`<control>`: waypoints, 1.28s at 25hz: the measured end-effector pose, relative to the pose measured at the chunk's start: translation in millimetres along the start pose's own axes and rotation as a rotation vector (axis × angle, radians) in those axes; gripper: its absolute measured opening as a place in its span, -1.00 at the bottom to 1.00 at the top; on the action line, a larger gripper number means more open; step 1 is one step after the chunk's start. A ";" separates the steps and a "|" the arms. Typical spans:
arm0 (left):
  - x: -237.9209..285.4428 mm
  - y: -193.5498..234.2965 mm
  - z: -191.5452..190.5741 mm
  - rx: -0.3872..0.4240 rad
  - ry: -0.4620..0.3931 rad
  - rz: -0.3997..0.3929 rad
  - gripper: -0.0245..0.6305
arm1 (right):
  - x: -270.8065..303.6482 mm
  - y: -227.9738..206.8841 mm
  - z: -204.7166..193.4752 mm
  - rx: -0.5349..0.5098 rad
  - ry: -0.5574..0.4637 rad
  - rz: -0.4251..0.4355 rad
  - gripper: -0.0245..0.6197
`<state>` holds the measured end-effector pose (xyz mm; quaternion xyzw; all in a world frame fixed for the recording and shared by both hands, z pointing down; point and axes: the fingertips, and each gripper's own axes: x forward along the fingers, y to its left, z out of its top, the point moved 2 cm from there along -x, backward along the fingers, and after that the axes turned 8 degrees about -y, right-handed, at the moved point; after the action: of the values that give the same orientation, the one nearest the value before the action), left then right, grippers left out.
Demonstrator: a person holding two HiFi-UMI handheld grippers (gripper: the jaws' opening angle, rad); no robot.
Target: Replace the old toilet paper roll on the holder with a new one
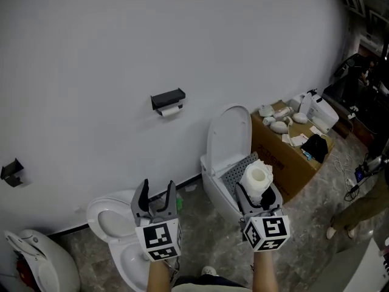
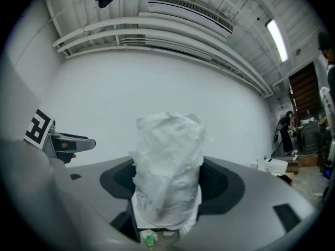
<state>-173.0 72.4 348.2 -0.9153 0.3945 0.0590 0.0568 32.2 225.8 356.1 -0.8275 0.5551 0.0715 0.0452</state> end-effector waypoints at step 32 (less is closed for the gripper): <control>318.3 33.5 -80.6 0.090 0.084 0.057 -0.17 | 333.1 -85.8 -58.4 0.040 -0.011 0.091 0.04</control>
<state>24.7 -190.3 377.1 -0.9018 0.4247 0.0043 0.0796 239.9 -54.4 357.1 -0.8000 0.5931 0.0669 0.0612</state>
